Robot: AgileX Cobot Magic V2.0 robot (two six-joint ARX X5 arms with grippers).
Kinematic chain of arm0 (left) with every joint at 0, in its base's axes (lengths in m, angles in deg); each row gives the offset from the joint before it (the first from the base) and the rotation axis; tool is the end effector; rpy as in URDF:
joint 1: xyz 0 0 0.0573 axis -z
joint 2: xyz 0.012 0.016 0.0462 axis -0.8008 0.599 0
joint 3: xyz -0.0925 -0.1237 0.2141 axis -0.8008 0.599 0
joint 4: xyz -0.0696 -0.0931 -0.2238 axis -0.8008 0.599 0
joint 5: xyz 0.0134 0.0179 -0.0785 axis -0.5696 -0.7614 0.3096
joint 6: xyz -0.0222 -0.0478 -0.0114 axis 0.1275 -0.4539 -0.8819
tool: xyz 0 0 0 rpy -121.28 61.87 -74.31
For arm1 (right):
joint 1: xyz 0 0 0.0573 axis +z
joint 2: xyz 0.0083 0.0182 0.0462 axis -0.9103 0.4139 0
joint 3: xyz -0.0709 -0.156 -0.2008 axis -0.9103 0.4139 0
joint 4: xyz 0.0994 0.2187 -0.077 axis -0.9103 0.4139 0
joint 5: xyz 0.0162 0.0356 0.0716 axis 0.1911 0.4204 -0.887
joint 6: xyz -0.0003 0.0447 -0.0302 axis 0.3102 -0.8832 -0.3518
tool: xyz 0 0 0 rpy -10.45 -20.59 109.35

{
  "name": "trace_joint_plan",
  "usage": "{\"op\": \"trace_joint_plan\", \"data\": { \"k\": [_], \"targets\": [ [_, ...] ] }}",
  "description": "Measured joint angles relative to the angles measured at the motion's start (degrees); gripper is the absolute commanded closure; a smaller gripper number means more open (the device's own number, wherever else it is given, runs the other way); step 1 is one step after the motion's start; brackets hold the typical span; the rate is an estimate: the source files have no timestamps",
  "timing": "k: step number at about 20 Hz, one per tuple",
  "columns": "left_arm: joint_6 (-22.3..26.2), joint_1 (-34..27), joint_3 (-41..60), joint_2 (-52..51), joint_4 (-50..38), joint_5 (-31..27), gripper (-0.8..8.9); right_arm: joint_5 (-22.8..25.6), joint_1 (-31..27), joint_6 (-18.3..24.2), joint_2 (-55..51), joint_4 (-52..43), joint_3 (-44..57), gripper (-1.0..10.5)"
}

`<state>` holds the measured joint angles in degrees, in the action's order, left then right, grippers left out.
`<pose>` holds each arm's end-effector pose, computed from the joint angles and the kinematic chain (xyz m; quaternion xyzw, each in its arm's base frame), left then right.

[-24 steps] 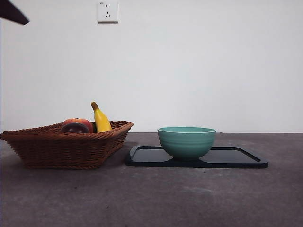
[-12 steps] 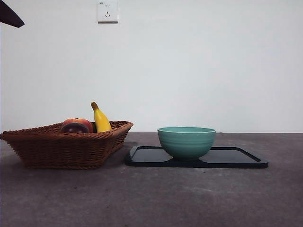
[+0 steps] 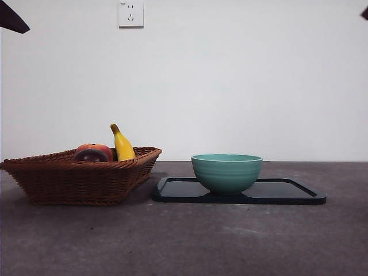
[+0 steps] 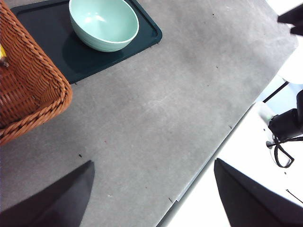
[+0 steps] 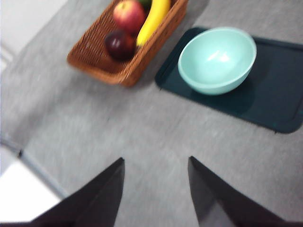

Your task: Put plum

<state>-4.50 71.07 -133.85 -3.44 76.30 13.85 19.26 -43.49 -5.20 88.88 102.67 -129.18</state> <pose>0.1398 -0.0630 0.3269 -0.0246 0.3748 -0.4316 0.8201 0.1134 0.0572 0.3133 0.1010 0.3385 0.3138 0.8813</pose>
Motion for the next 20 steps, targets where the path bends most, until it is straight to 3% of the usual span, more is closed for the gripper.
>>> {"op": "trace_joint_plan", "data": {
  "k": [6, 15, 20],
  "targets": [
    [0.0, 0.0, 0.0, 0.0, -0.02, 0.0, 4.13, 1.46, -1.9, -3.15, 13.18, -4.44, -4.5, 7.1],
    [0.28, 0.0, 0.0, 0.0, -0.02, 0.0, 4.13, 4.9, -5.53, -0.35, 45.27, -5.77, -23.47, 7.1],
    [0.72, 0.0, 0.0, 0.0, -0.02, 0.0, 4.13, 6.36, -5.57, -0.04, 55.76, -8.35, -28.02, 7.1]
  ]
}}
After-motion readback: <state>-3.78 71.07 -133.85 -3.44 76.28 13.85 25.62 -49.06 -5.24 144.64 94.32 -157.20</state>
